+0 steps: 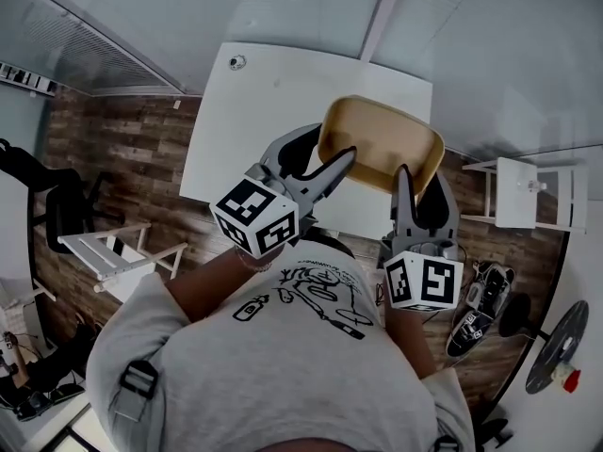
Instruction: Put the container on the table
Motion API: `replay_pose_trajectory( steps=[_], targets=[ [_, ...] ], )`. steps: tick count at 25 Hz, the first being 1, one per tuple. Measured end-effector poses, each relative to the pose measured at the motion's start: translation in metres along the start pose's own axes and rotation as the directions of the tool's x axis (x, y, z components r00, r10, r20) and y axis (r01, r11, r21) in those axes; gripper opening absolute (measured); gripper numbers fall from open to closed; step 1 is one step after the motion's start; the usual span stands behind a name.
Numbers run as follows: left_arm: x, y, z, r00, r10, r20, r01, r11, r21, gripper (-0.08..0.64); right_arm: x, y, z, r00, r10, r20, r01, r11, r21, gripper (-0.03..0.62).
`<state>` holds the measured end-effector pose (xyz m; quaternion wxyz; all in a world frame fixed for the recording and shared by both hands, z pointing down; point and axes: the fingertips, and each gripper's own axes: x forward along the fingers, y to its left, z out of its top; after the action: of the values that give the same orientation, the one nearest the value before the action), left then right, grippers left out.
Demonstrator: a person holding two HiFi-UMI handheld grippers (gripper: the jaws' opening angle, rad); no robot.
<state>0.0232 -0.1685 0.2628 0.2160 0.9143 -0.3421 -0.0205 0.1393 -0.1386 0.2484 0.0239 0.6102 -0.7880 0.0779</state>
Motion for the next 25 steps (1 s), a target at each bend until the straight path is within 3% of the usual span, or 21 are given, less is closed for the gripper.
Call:
replay_pose_trajectory(
  steps=[8,19,25],
  targets=[
    [-0.002,0.013,-0.003,1.0,-0.012,-0.017,0.012,1.0,-0.016,0.195,0.008,0.005,-0.009,1.0,-0.019,-0.022,0.019,1.0,0.007,0.158],
    [-0.006,0.022,-0.048,0.995,-0.001,-0.104,-0.006,0.998,-0.069,0.174,-0.003,0.005,-0.053,0.991,-0.046,-0.122,0.051,0.998,0.042,0.158],
    [0.0,0.03,-0.066,0.99,0.013,-0.139,-0.02,0.998,-0.052,0.173,-0.001,0.002,-0.07,0.988,-0.058,-0.141,0.064,0.997,0.035,0.158]
  ],
)
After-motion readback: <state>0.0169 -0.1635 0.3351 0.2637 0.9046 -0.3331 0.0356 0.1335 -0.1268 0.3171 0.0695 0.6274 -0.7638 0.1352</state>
